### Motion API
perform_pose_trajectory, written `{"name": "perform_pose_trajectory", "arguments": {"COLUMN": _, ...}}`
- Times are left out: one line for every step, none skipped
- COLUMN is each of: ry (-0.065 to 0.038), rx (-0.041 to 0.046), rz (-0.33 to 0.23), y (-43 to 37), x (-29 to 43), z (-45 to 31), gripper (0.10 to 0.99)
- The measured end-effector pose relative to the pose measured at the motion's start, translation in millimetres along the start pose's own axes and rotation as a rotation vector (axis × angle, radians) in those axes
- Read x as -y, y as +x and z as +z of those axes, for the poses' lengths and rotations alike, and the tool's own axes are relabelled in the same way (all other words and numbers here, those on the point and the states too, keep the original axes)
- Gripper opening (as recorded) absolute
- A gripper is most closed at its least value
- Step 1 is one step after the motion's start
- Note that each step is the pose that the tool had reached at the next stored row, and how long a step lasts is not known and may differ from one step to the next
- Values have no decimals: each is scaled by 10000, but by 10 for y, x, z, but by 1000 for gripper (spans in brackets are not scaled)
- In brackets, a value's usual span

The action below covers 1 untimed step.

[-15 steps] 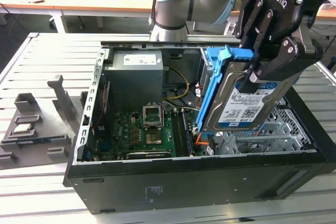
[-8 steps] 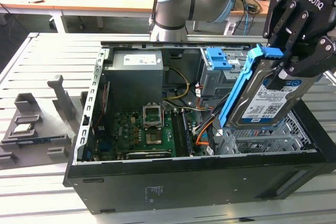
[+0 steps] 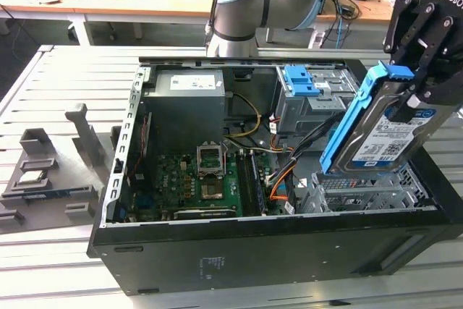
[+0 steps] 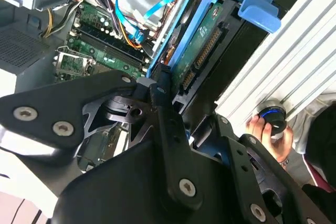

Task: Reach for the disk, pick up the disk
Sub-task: 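Pick up the disk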

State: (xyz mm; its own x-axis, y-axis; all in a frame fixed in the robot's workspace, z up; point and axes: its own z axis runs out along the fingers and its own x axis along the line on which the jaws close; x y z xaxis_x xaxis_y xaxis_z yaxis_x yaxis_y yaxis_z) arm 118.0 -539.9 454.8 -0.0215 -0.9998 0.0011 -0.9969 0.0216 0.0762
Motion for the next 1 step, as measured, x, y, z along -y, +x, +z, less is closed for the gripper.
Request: {"name": "perform_pose_trajectory", "arguments": {"ry": -1, "rx": 0, "rz": -1, "y": 0, "x": 1, "z": 0, "gripper": 365}}
